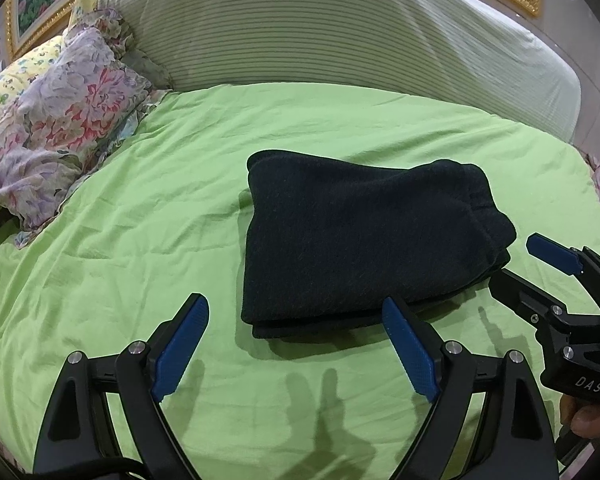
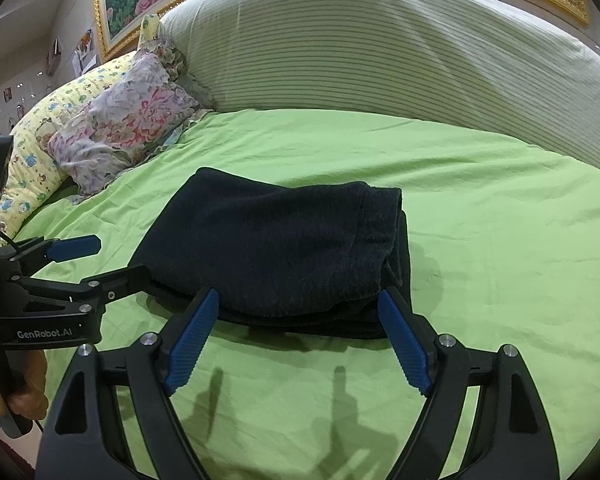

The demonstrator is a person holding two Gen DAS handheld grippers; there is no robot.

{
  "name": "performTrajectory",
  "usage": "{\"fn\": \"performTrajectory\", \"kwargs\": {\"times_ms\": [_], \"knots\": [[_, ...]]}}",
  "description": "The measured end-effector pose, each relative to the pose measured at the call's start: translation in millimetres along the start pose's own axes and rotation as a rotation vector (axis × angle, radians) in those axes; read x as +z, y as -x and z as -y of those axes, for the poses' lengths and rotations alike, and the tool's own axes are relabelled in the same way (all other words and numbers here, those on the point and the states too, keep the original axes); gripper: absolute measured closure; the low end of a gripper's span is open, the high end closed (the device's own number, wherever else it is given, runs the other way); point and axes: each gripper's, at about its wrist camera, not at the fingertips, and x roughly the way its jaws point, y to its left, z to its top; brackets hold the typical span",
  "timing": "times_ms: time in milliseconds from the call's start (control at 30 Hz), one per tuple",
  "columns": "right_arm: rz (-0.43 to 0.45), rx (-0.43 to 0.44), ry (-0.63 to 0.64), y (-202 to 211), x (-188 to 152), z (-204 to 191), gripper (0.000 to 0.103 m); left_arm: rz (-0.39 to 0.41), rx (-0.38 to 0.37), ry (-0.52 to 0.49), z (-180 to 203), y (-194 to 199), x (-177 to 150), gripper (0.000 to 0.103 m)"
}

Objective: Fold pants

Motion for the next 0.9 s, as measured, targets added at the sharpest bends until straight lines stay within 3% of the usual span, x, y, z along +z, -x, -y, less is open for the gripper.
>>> {"fn": "performTrajectory", "kwargs": {"times_ms": [900], "knots": [[0.006, -0.006, -0.008, 3.3, 5.5, -2.2, 0.019, -0.009, 0.008, 0.003, 0.8, 2.7, 0.4, 0.013]]}}
